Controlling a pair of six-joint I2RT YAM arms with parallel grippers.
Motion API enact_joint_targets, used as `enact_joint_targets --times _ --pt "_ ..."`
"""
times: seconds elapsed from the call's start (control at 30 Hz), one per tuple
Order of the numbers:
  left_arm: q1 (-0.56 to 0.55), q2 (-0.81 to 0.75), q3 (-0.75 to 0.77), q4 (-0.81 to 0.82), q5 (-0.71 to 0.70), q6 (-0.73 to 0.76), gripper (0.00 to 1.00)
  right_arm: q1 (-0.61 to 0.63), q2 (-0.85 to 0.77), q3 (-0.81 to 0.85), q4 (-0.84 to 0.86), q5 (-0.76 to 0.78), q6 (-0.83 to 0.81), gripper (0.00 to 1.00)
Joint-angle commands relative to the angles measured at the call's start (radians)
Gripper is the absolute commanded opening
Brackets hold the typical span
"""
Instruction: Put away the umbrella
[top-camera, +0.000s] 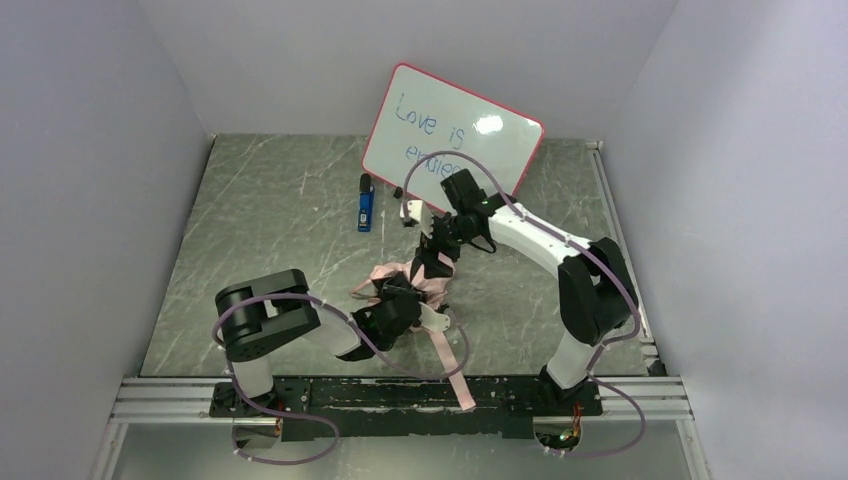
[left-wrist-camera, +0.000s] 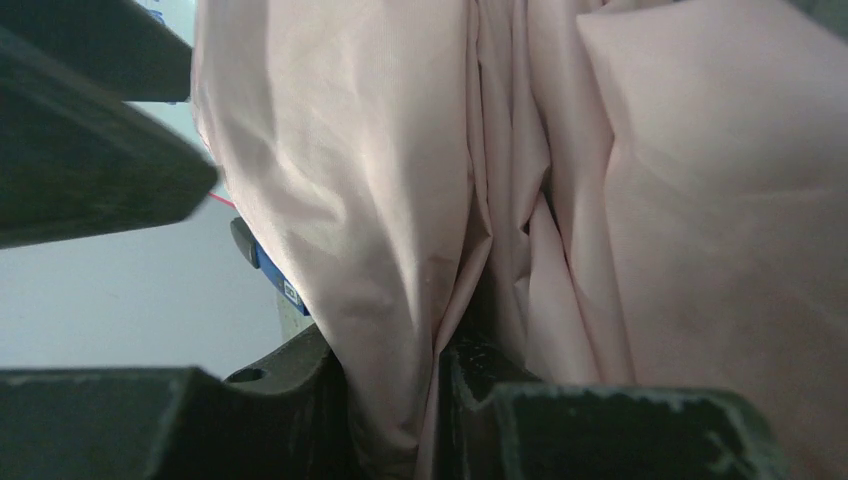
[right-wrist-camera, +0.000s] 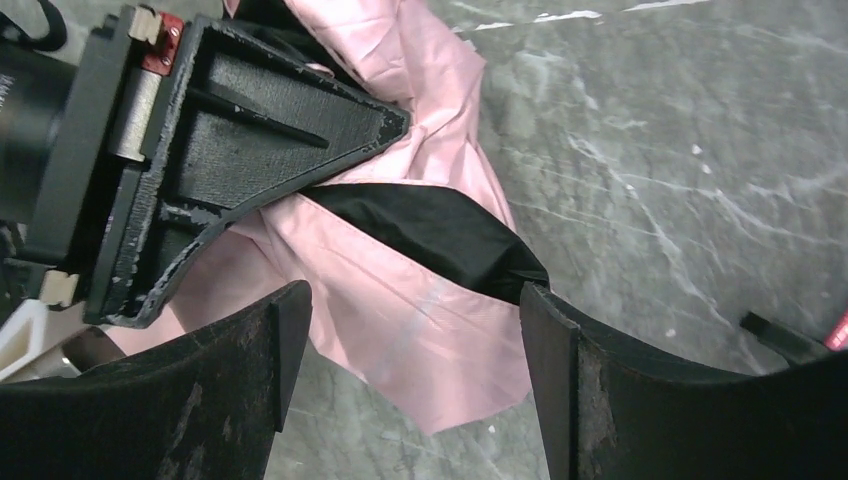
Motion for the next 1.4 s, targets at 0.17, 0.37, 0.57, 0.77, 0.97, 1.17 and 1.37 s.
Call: enact_joint_targets --times 0.17,0.37,0.57,0.77,0.97,1.17,1.37 --pt "-0.036 0.048 -0.059 0.01 -0.072 0.066 0.05 0.048 0.155 0.094 -0.12 0.118 -0.159 0.8" --pt "-0.05 0.054 -0.067 0.04 -0.078 0.078 0.05 0.073 0.243 0.119 -0.153 0.154 -0.185 0.78" --pt "-0.057 0.056 -0.067 0.058 -0.082 0.082 0.05 0.09 0.286 0.085 -0.142 0.172 -0.179 0.73" --pt "-0.059 0.034 -0.051 0.031 -0.073 0.054 0.05 0.093 0.313 0.046 -0.097 0.202 -0.131 0.46" --pt "-0.063 -0.01 -0.03 -0.008 -0.075 0.022 0.13 0.092 0.338 0.013 -0.036 0.246 -0.064 0.21" --pt "-0.078 -0.127 -0.016 -0.073 -0.069 -0.031 0.58 0.093 0.338 0.006 -0.004 0.256 -0.035 0.13" --pt "-0.121 -0.318 0.015 -0.301 -0.059 -0.18 0.87 0.092 0.332 -0.006 0.016 0.294 -0.037 0.1"
